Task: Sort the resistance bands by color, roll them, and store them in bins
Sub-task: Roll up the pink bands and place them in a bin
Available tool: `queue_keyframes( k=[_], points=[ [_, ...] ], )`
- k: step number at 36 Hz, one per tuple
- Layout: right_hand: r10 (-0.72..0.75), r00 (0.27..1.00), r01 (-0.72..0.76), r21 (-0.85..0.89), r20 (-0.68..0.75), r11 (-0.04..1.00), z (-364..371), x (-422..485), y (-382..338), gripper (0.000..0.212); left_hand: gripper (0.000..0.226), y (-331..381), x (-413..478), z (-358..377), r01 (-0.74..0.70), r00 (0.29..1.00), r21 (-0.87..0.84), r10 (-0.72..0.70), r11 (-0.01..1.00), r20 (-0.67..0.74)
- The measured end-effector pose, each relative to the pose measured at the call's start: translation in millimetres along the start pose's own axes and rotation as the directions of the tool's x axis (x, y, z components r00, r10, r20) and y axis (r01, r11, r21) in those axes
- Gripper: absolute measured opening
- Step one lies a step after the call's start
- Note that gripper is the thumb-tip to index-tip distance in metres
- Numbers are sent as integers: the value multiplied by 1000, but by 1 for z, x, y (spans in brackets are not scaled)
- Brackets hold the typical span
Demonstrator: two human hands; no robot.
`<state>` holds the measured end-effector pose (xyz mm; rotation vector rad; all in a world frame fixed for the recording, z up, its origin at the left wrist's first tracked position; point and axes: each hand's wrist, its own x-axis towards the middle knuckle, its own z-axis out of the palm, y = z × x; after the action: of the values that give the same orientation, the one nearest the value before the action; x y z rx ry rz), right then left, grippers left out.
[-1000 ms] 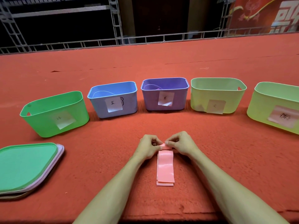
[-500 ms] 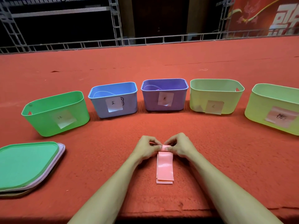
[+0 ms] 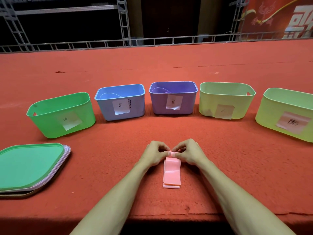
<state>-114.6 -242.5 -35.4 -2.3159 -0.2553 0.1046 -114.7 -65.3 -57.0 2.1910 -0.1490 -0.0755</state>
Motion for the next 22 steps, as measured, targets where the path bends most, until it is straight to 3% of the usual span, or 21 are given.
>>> queue_keyframes(
  k=[3, 5, 11, 22],
  points=[
    [6, 1000, -6, 26, -10, 1000, 0, -1, 1, 1, 8, 1, -2, -1, -17, 1000, 1, 17, 1000, -1],
    [4, 1000, -3, 32, -30, 999, 3, -2, 1, 5, 9, 0, -4, 0, -20, 1000, -10, 20, 1000, -9],
    [29, 999, -27, 48, -35, 999, 8, -5, 1, 39, 14, 1, -7, 0, -18, 1000, -57, 18, 998, -5],
    [42, 999, -42, -15, -11, 999, 6, -14, -4, 16, 17, 2, -9, -1, 77, 997, -196, -73, 978, 29]
  ],
)
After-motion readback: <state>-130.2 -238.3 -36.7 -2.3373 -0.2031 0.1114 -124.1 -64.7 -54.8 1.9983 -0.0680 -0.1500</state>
